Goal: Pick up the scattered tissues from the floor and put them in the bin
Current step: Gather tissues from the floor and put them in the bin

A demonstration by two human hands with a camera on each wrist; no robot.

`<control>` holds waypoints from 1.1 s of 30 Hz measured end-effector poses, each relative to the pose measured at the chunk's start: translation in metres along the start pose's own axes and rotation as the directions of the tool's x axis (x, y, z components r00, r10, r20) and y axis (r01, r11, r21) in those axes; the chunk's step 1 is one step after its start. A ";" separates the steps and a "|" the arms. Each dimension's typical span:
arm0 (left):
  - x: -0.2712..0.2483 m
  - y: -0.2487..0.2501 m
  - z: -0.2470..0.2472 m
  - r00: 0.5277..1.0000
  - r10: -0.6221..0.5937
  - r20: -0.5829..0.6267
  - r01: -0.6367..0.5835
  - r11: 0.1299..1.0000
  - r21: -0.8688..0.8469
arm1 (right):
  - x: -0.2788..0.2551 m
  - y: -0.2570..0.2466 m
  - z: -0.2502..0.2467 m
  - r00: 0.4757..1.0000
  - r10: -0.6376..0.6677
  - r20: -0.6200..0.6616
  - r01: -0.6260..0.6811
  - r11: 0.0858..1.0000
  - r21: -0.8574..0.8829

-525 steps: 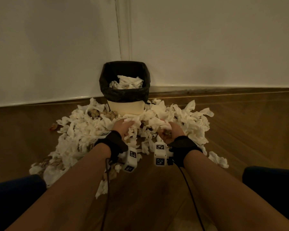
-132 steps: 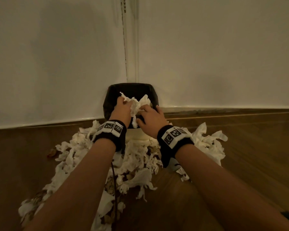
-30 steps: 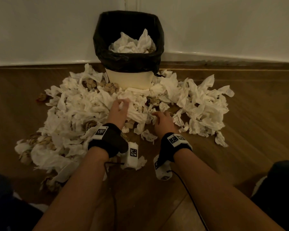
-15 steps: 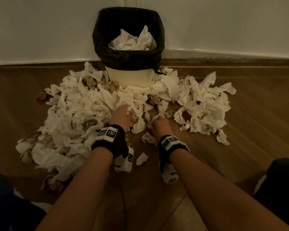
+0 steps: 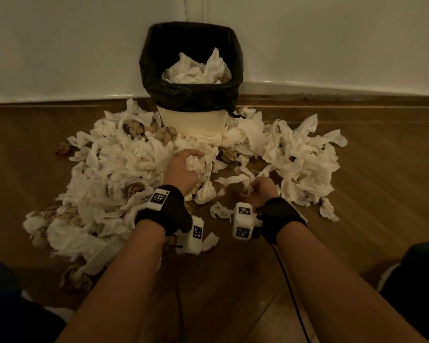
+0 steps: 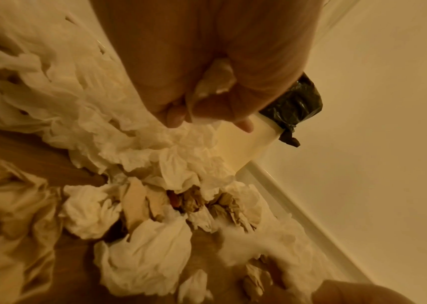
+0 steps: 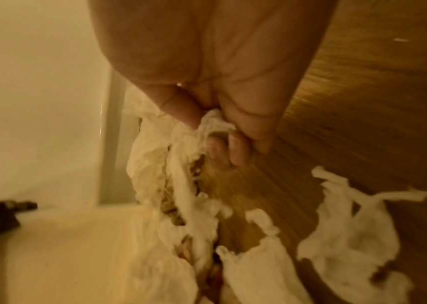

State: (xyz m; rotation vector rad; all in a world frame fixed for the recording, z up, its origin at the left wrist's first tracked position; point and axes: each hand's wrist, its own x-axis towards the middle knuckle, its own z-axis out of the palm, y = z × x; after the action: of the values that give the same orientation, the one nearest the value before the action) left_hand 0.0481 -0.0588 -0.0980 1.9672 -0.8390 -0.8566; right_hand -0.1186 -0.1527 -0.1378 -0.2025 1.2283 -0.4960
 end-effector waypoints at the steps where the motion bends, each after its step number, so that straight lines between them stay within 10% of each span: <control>1: 0.000 0.001 0.001 1.000 -0.010 0.010 0.010 1.000 0.003 | -0.004 -0.002 0.000 1.000 0.008 0.021 -0.009 0.999 0.031; 12: 0.006 0.026 -0.001 0.998 0.067 0.006 -0.067 0.998 -0.013 | -0.023 -0.027 0.044 0.981 -0.174 0.083 0.186 0.966 -0.178; 17: 0.012 0.052 -0.020 0.979 0.192 -0.068 -0.204 0.943 -0.263 | -0.051 -0.050 0.070 0.876 -0.228 0.424 0.237 0.971 0.033; 21: 0.017 0.068 -0.037 0.957 0.253 -0.145 -0.290 0.872 -0.395 | -0.067 -0.065 0.089 0.809 -0.416 0.414 0.449 0.893 0.020; 29: 0.039 0.103 -0.062 0.860 0.371 -0.350 -0.438 0.889 -0.134 | -0.099 -0.094 0.132 0.705 -0.475 0.527 0.453 0.873 0.181; 33: 0.050 0.120 -0.075 0.792 0.428 -0.436 -0.457 0.888 0.042 | -0.103 -0.105 0.153 0.668 -0.561 0.489 0.649 0.760 -0.015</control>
State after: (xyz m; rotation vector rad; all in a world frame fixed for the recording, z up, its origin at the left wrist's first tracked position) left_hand 0.1060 -0.1216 0.0252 1.6995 -0.9312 -0.1495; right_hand -0.0275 -0.2140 0.0441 -0.8761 0.7046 -0.8587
